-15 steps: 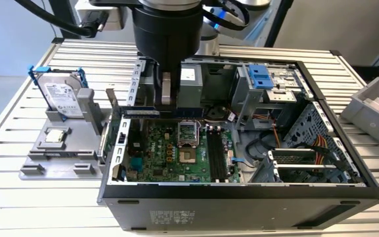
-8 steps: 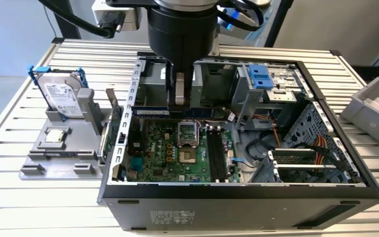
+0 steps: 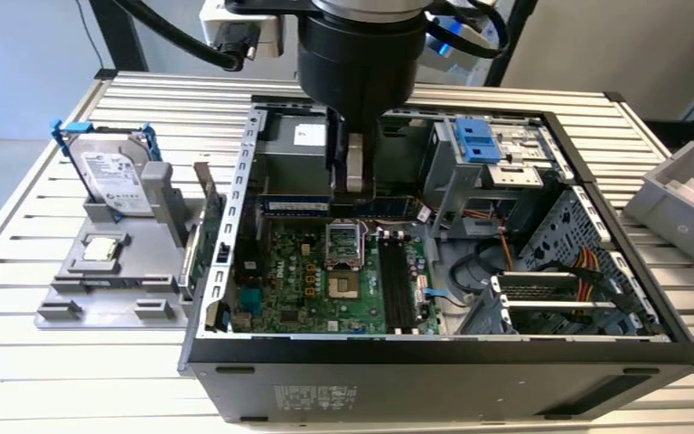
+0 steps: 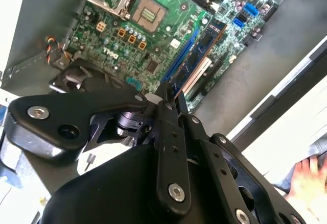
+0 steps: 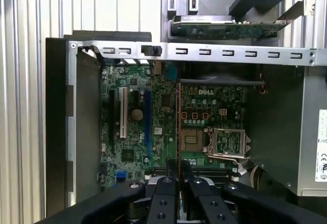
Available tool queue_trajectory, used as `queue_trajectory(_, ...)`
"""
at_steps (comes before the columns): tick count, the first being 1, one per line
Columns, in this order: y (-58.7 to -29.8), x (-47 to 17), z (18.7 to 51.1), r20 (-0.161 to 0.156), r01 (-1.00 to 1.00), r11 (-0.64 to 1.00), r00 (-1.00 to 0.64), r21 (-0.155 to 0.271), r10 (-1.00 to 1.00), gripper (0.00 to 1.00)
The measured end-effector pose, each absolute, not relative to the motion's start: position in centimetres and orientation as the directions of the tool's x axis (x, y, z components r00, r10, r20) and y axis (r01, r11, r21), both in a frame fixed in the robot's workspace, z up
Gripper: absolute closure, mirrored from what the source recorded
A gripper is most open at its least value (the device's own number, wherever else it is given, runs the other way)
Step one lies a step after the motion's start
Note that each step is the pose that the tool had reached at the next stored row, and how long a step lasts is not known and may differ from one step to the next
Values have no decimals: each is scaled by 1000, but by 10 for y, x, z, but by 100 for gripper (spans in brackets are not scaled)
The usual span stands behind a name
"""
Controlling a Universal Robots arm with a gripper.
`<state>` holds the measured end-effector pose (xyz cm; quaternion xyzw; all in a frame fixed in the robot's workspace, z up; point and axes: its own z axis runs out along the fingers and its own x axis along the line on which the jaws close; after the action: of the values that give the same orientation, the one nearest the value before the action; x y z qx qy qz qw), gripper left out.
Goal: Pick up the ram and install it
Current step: 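Pick up the ram and move it above insertion slot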
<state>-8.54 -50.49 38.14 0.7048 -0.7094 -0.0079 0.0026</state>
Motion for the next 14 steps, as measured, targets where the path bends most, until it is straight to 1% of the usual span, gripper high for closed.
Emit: queue_trajectory(14, -505, -59, 381, -7, -1000, 6, -7, 15, -1000, 100)
